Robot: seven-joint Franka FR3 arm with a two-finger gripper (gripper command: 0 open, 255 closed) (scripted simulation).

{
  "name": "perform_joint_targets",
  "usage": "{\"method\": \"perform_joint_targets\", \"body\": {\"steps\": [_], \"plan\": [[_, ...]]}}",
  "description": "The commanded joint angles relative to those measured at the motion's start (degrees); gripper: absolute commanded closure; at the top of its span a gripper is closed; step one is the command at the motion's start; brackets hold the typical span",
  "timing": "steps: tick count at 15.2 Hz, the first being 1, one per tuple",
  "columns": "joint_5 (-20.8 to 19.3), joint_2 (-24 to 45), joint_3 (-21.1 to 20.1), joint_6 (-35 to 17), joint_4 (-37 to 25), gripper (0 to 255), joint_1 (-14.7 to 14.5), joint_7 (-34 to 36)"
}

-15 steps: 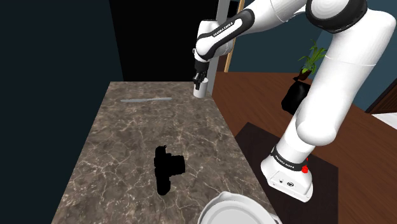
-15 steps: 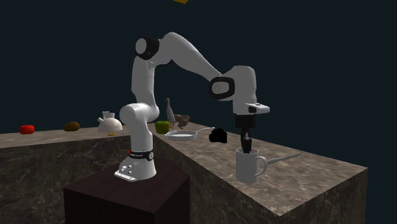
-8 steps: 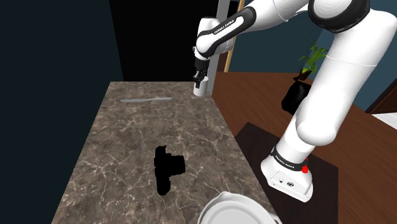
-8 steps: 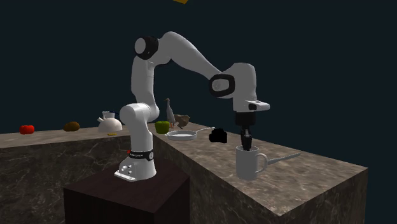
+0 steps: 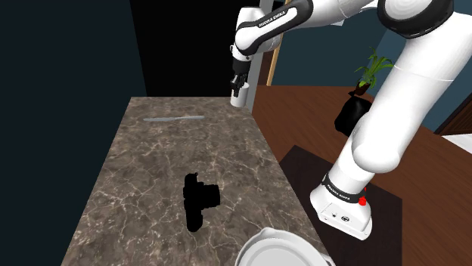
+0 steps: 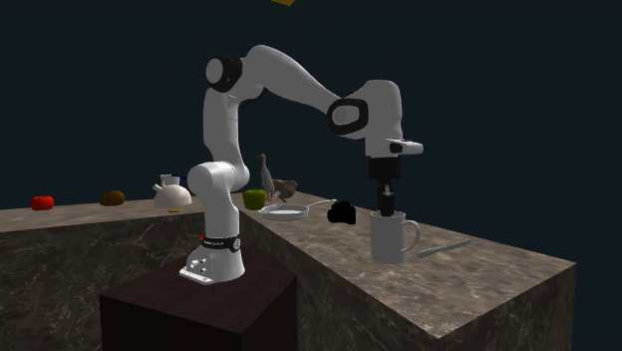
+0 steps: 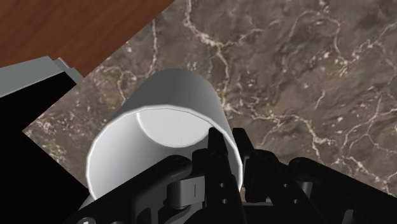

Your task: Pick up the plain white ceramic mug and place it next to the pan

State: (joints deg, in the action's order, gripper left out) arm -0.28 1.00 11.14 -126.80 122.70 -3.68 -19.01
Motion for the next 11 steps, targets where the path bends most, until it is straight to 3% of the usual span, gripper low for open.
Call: {"method": "perform_joint_targets", "body": {"steps": [1,11], "plan": [[-0.15,-0.64,0.03,1.61,-0.96,255,0.02,0.02],[-0.70,-3.28,-0.07,9.11,-5.87,255,-0.06,0.38]]}}
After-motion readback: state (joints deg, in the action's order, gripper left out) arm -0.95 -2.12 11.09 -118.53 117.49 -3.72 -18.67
